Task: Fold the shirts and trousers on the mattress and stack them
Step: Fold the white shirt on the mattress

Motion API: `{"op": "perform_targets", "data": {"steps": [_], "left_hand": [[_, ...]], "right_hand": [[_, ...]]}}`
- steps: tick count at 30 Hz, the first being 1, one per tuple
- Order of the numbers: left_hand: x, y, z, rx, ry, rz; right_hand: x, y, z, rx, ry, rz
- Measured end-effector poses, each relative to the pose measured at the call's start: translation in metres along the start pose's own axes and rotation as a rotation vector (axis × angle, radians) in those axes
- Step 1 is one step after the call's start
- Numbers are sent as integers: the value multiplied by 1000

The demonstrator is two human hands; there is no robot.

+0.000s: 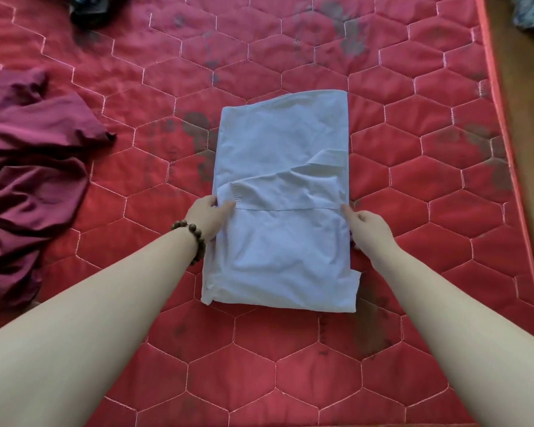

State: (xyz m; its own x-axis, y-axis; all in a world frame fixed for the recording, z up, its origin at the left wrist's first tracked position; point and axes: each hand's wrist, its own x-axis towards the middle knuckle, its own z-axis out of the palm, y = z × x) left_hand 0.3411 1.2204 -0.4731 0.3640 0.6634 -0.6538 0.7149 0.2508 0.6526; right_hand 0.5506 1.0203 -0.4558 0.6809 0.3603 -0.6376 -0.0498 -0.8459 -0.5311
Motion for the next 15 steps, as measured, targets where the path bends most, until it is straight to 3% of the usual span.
{"op": "perform_targets", "data": {"steps": [4,8,11,13,15], "left_hand": [[-6,-6,-3,35,-17,-89],[-9,-14,-1,91,80,12],[-15,-16,2,182,209,58],[-27,-11,0,267,402,219],[-40,-9,4,425,455,536]], "right_hand": [[-4,12,2,-72,-105,-76],[-7,16,5,-11,-60,-80],[-10,20,10,-101,23,-85],[-20,19,13,-222,239,-196],[-32,17,21,-404,433,-446]]}}
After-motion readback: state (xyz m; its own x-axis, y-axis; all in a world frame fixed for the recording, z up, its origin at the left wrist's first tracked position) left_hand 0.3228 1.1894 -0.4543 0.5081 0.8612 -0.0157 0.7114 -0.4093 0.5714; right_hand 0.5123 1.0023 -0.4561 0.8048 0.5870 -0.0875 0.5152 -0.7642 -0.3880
